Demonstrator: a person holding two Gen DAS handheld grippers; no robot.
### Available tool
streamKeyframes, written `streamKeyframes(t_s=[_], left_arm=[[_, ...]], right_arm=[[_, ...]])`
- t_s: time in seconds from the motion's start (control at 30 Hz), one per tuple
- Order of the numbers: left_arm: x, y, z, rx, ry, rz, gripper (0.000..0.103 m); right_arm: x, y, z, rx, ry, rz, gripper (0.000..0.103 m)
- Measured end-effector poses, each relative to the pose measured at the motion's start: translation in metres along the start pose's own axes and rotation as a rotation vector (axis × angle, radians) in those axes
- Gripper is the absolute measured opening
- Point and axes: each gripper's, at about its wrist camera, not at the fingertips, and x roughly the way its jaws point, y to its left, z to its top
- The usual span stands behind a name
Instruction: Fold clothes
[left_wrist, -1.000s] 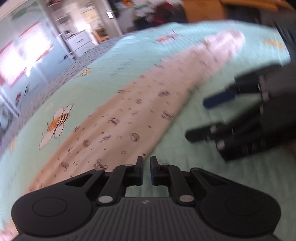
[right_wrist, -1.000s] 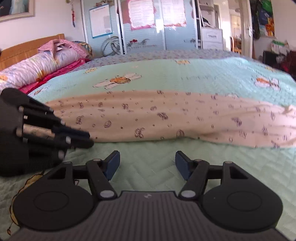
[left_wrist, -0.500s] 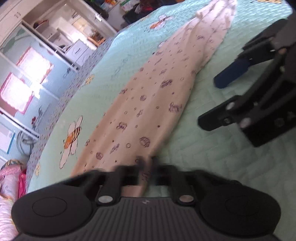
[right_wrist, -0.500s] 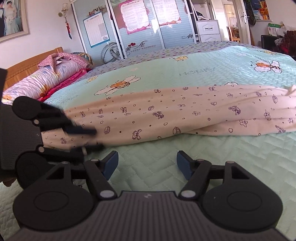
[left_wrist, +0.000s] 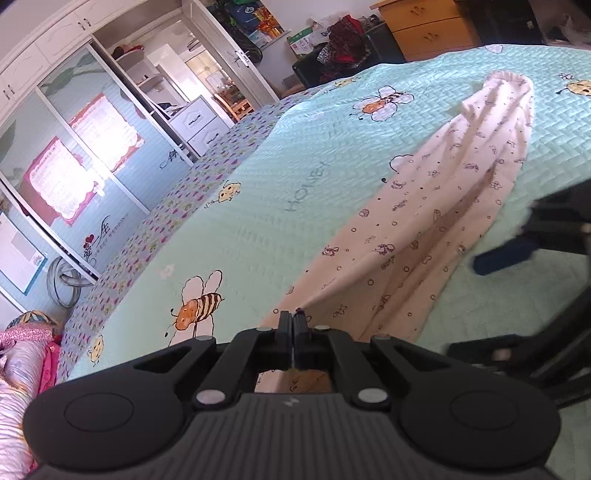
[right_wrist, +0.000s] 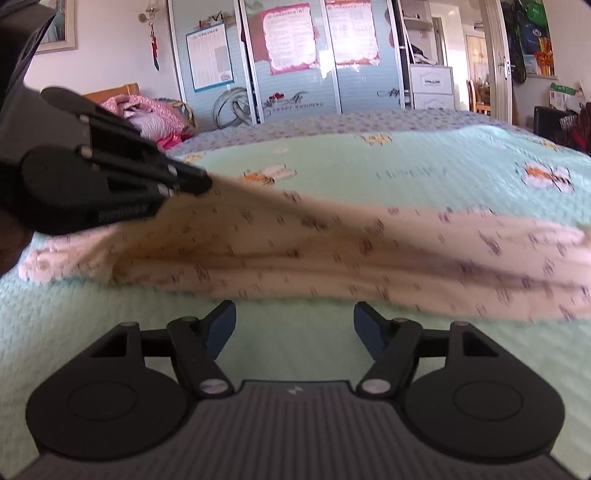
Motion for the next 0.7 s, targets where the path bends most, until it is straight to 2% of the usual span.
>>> streamKeyframes(t_s=[0.17, 0.23, 0.37, 0.43, 0.5, 0.57, 0.7], left_arm=[[0.002, 0.001, -0.003, -0.002, 0.011, -0.006, 0.000], [0.001, 0.001, -0.005, 0.005, 0.013, -0.011, 0.000], [-0.003, 0.003, -0.007, 0.014, 0.001, -0.020, 0.000], [-0.005, 0.006, -0.008, 0.005, -0.008, -0.034, 0.000], [-0.007, 0.010, -0.008, 0.002, -0.019, -0.058, 0.000], [-0.010, 0.012, -0.009, 0.027, -0.019, -0.067, 0.000], [-0.013, 0.018, -0.014, 0.053, -0.013, -0.091, 0.000]], right_arm=[[0.045, 0.009, 0.021, -0.001, 0.046, -0.083, 0.072], [0.061, 0.008, 0.018, 0.007, 0.129, -0.098, 0.073], [0.033, 0.036, 0.000, -0.209, 0.201, -0.059, 0.073], [0.014, 0.038, -0.004, -0.209, 0.166, -0.057, 0.071], [0.000, 0.039, 0.000, -0.178, 0.072, -0.045, 0.072], [-0.002, 0.048, 0.003, -0.192, 0.025, -0.025, 0.072], [0.008, 0.079, -0.007, -0.378, 0.021, 0.026, 0.072]])
